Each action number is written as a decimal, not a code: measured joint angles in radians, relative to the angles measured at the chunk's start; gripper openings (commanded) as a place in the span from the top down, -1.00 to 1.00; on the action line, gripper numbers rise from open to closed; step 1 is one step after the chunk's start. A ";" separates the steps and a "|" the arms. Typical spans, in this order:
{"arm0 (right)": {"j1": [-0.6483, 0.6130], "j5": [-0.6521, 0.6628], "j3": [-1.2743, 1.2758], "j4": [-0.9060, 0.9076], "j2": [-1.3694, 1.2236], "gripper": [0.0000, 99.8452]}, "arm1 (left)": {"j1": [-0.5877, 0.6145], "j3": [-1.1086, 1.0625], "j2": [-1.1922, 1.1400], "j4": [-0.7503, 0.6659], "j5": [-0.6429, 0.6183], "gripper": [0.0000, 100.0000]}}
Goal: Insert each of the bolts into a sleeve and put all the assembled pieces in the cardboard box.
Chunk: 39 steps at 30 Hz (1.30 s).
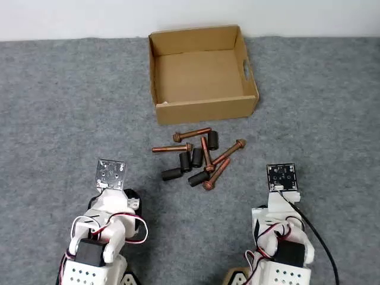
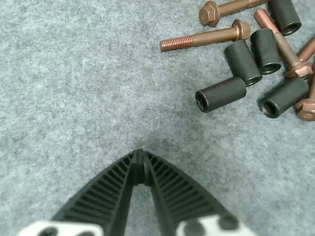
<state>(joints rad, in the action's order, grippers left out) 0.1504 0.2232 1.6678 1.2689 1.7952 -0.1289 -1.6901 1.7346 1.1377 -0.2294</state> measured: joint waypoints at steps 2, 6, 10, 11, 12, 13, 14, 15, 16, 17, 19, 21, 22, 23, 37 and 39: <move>0.000 0.000 0.000 0.000 0.000 0.98 | 0.000 0.000 0.000 0.000 0.000 0.99; 0.000 0.000 0.000 0.000 0.000 0.98 | 0.000 0.000 0.000 0.000 0.000 0.99; 0.000 0.000 0.000 0.000 0.000 0.98 | 0.000 0.000 0.000 0.000 0.000 0.99; 0.000 0.000 0.000 0.000 0.000 0.98 | 0.000 0.000 0.000 0.000 0.000 0.99; 0.000 0.000 0.000 0.000 0.000 0.98 | 0.000 0.000 0.000 0.000 0.000 0.99; 0.000 0.000 0.000 0.000 0.000 0.98 | 0.000 0.000 0.000 0.000 0.000 0.99; 0.000 0.000 0.000 0.000 0.000 0.98 | 0.000 0.000 0.000 0.000 0.000 0.99; 0.000 0.000 0.000 0.000 0.000 0.98 | 0.000 0.000 0.000 0.000 0.000 0.99; 0.000 0.000 0.000 0.000 0.000 0.98 | 0.000 0.000 0.000 0.000 0.000 0.99; 0.000 0.000 0.000 0.000 0.000 0.98 | 0.000 0.000 0.000 0.000 0.000 0.99; 0.000 0.000 0.000 0.000 0.000 0.98 | 0.000 0.000 0.000 0.000 0.000 0.99; 0.000 0.000 0.000 0.000 0.000 0.98 | 0.000 0.000 0.000 0.000 0.000 0.99; 0.000 0.000 0.000 0.000 0.000 0.98 | 0.000 0.000 0.000 0.000 0.000 0.99; 0.000 0.000 0.000 0.000 0.000 0.98 | 0.000 0.000 0.000 0.000 0.000 0.99; 0.002 0.006 0.000 0.020 0.000 0.98 | 0.000 0.000 0.000 0.000 0.000 0.99; 0.002 0.006 0.000 0.026 0.003 0.98 | 0.000 0.000 0.000 0.000 0.000 0.99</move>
<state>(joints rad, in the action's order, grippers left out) 0.1519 0.2294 1.6678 1.2950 1.7983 -0.1289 -1.6901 1.7346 1.1377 -0.2294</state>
